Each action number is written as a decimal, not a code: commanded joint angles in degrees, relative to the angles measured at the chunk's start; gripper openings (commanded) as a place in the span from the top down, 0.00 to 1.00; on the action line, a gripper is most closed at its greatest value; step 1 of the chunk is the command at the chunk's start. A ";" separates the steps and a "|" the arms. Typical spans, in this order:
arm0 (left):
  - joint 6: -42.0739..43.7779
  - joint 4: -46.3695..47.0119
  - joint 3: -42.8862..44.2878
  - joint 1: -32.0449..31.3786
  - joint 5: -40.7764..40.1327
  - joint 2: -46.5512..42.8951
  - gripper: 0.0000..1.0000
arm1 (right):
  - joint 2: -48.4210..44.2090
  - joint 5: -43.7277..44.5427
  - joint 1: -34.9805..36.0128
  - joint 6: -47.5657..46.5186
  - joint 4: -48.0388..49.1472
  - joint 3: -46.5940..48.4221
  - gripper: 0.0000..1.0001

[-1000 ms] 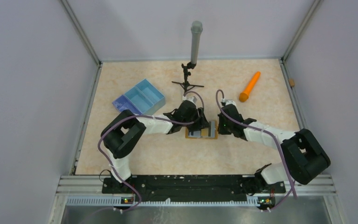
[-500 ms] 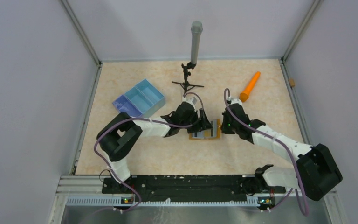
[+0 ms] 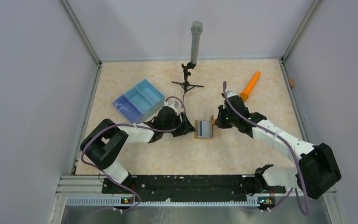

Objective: Put the credit cards into the card holder
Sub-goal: Close the card holder at the center of the board.

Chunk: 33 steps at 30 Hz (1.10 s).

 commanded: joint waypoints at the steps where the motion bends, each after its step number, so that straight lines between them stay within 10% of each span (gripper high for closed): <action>1: -2.05 11.10 -3.16 1.07 5.16 2.32 0.41 | 2.82 -6.75 1.82 1.05 6.04 2.83 1.00; 10: -2.12 15.21 -8.22 2.73 3.22 1.63 0.46 | 12.47 -8.25 5.74 2.96 13.28 3.01 0.98; 22: 5.36 -0.34 -6.93 3.49 -4.03 -11.95 0.25 | 6.45 -9.63 5.59 2.63 9.98 5.52 0.29; 33: 11.94 -9.53 7.11 -1.37 -7.88 -9.04 0.15 | -6.38 -9.28 -6.39 5.79 8.32 -4.88 0.33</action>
